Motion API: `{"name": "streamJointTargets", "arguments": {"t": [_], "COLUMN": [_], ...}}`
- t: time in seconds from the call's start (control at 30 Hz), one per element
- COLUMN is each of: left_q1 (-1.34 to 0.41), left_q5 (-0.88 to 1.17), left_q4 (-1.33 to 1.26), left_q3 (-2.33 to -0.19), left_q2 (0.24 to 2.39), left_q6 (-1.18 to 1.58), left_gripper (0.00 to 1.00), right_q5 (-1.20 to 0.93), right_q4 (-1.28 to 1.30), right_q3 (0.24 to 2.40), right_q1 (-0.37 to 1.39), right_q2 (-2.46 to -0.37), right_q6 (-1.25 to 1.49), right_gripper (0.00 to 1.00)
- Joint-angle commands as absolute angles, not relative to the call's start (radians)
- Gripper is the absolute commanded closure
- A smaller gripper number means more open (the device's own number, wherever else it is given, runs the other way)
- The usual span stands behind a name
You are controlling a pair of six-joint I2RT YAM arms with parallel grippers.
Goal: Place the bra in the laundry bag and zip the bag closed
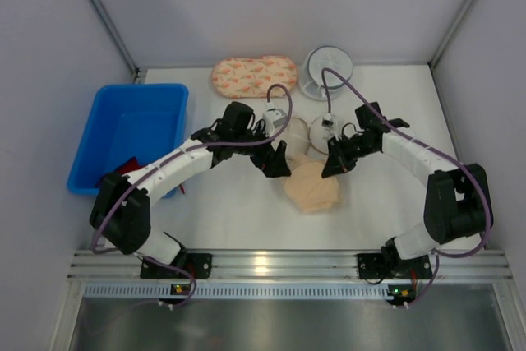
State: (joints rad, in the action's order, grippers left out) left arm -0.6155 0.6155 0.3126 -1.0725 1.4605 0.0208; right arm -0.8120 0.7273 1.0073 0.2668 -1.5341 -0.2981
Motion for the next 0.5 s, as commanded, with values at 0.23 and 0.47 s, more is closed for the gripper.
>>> {"name": "streamJointTargets", "arguments": {"t": [0.23,0.47], "left_q1": [-0.617,-0.658], "left_q5": [0.913,0.933], "left_q4": [0.133,0.109], "left_q3": [-1.118,-1.121], "left_q2": [1.595,1.62], "left_q6": [0.083,0.071], "left_gripper": [0.02,0.02], "right_q5": [-0.844,-0.828], "right_q4": [0.736,0.742], "right_q3": [1.02,1.046], "right_q1": [0.337,0.408], "right_q2": [-1.344,-1.284], "right_q6": [-0.428,-0.442], "right_gripper": [1.0,1.0]}}
